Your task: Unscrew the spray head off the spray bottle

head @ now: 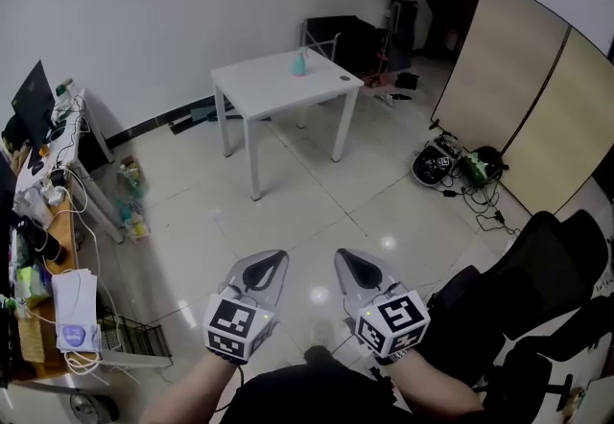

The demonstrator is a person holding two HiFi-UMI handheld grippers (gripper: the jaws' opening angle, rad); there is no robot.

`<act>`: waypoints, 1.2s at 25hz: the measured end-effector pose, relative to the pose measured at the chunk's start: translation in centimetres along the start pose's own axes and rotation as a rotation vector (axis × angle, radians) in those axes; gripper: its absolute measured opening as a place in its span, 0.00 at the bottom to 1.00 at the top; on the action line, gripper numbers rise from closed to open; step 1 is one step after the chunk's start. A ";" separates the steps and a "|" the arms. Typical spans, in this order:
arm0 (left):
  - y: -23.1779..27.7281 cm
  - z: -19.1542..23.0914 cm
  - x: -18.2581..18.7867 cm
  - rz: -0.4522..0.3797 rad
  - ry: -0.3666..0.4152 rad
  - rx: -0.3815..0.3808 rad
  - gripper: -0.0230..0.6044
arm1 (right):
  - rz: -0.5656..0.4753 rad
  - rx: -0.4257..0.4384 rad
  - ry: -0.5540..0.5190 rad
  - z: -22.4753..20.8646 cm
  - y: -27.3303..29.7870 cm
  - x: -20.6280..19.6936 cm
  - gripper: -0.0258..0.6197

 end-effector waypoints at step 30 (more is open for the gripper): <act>22.2 0.7 2.7 0.077 0.061 0.072 0.06 | -0.029 0.075 0.076 -21.8 7.3 0.8 0.03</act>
Point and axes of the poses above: the fingertips, and each gripper's own axes: y forward along the fingers, z to its left, x out of its top, the point moved 6 cm from there along -y, backward along the fingers, and after that the axes turned 9 degrees about x, right-handed, at the moved point
